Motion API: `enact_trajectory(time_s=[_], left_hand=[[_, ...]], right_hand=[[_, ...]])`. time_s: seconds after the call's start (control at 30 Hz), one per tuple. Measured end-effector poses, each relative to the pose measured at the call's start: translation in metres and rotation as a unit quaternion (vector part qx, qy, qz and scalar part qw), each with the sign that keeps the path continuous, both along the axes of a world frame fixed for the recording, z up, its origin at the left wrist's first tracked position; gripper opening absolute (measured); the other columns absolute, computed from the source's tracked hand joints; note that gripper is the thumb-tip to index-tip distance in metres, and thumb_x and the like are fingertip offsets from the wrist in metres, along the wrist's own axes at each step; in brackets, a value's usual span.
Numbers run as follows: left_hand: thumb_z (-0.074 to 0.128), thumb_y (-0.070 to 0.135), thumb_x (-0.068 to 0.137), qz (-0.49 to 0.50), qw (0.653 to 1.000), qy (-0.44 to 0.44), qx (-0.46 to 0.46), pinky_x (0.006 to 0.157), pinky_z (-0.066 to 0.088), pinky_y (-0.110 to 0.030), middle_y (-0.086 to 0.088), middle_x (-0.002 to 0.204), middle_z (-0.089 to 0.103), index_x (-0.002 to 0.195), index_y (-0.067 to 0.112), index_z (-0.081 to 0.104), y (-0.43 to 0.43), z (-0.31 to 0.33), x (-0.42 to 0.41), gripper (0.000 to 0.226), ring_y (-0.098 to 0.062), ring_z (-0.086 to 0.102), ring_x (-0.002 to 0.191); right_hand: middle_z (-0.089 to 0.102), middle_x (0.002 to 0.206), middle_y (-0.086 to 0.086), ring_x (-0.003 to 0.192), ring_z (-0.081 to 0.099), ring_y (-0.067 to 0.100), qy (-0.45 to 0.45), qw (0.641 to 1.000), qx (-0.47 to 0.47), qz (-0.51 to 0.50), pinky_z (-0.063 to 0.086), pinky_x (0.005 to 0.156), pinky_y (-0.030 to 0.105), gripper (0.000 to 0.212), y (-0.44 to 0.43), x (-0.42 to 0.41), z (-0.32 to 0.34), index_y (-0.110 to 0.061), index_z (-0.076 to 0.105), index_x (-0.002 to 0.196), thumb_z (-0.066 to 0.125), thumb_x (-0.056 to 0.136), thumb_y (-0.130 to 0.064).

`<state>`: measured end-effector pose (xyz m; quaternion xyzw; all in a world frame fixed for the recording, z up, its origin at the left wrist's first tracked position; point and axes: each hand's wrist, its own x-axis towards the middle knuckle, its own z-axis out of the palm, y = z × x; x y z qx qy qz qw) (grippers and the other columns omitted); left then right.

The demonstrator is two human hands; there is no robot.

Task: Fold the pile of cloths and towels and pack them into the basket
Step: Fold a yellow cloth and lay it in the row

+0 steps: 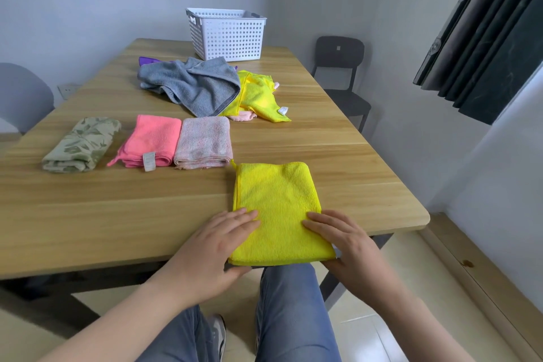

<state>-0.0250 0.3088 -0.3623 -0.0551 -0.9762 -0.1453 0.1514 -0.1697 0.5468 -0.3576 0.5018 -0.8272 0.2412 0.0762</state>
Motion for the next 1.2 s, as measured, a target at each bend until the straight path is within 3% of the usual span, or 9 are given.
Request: enact_trajectory(time_s=[0.23, 0.33, 0.43, 0.53, 0.6, 0.73, 0.8, 0.97, 1.2], left_hand=[[0.061, 0.015, 0.062, -0.011, 0.999, 0.044, 0.017, 0.108, 0.023, -0.016, 0.005, 0.126, 0.060, 0.123, 0.017, 0.059, 0.000, 0.003, 0.005, 0.061, -0.006, 0.046, 0.119], [0.051, 0.028, 0.073, -0.003, 0.997, 0.066, 0.044, 0.095, 0.035, -0.018, 0.009, 0.109, 0.067, 0.114, 0.018, 0.066, -0.003, 0.012, 0.000, 0.045, -0.002, 0.051, 0.104], [0.045, 0.049, 0.079, 0.046, 0.989, 0.054, 0.133, 0.068, 0.041, -0.021, 0.020, 0.081, 0.062, 0.093, 0.034, 0.065, -0.005, 0.025, -0.006, 0.029, -0.001, 0.051, 0.079], [0.041, 0.058, 0.083, 0.067, 0.977, 0.084, 0.186, 0.052, 0.032, -0.016, 0.017, 0.063, 0.056, 0.069, 0.046, 0.049, -0.007, 0.028, -0.015, 0.021, -0.004, 0.050, 0.059], [0.039, 0.060, 0.084, 0.092, 0.971, 0.093, 0.198, 0.048, 0.029, -0.020, 0.006, 0.062, 0.055, 0.064, 0.040, 0.047, -0.008, 0.028, -0.023, 0.029, -0.011, 0.049, 0.054], [0.044, 0.054, 0.087, 0.135, 0.964, 0.084, 0.214, 0.045, 0.026, -0.022, 0.007, 0.048, 0.045, 0.062, 0.041, 0.048, -0.009, 0.034, -0.042, 0.028, -0.011, 0.042, 0.047], [0.045, 0.050, 0.089, 0.163, 0.962, 0.071, 0.207, 0.045, 0.023, -0.024, 0.005, 0.045, 0.040, 0.055, 0.030, 0.040, -0.012, 0.036, -0.053, 0.039, -0.011, 0.039, 0.045], [0.049, 0.039, 0.094, 0.246, 0.950, 0.032, 0.190, 0.049, 0.021, -0.035, 0.004, 0.045, 0.030, 0.056, 0.019, 0.028, -0.012, 0.039, -0.071, 0.047, -0.019, 0.033, 0.047], [0.035, 0.044, 0.098, 0.305, 0.947, -0.025, 0.100, 0.056, 0.026, -0.034, 0.003, 0.057, 0.041, 0.061, 0.021, 0.026, -0.013, 0.043, -0.084, 0.044, -0.027, 0.042, 0.064]], right_hand=[[0.062, 0.119, -0.021, 0.118, 0.042, -0.002, -0.028, 1.000, -0.011, 0.001, 0.024, 0.097, -0.001, 0.033, 0.010, 0.005, 0.013, -0.026, 0.068, 0.114, 0.060, 0.082, -0.025], [0.065, 0.105, -0.019, 0.110, 0.049, -0.005, -0.063, 0.997, -0.035, -0.008, 0.038, 0.086, 0.004, 0.027, 0.008, 0.002, 0.020, -0.021, 0.071, 0.105, 0.057, 0.083, -0.030], [0.066, 0.097, -0.012, 0.092, 0.059, 0.001, -0.116, 0.992, -0.053, -0.024, 0.048, 0.074, 0.021, 0.023, 0.001, -0.007, 0.024, -0.016, 0.071, 0.093, 0.057, 0.090, -0.035], [0.059, 0.073, -0.004, 0.066, 0.053, 0.014, -0.134, 0.988, -0.059, -0.040, 0.042, 0.059, 0.031, 0.046, -0.007, -0.016, 0.026, -0.012, 0.062, 0.080, 0.045, 0.092, -0.053], [0.050, 0.062, -0.008, 0.058, 0.045, 0.013, -0.128, 0.987, -0.089, -0.038, 0.034, 0.053, 0.025, 0.037, -0.013, -0.018, 0.027, -0.021, 0.057, 0.076, 0.044, 0.094, -0.051], [0.038, 0.056, -0.011, 0.052, 0.034, 0.007, -0.148, 0.976, -0.156, -0.038, 0.026, 0.049, 0.021, 0.023, -0.027, -0.020, 0.027, -0.035, 0.050, 0.076, 0.044, 0.094, -0.047], [0.035, 0.053, -0.008, 0.049, 0.033, 0.009, -0.149, 0.972, -0.165, -0.075, 0.027, 0.048, 0.025, 0.028, -0.035, -0.026, 0.024, -0.032, 0.049, 0.076, 0.041, 0.096, -0.050], [0.050, 0.054, 0.001, 0.054, 0.049, 0.022, -0.099, 0.974, -0.103, -0.175, 0.038, 0.054, 0.037, 0.046, -0.052, -0.037, 0.020, -0.012, 0.055, 0.079, 0.034, 0.089, -0.052], [0.045, 0.056, -0.006, 0.062, 0.049, 0.023, -0.106, 0.969, -0.018, -0.224, 0.034, 0.054, 0.035, 0.037, -0.062, -0.047, 0.020, -0.018, 0.046, 0.071, 0.041, 0.096, -0.046]])
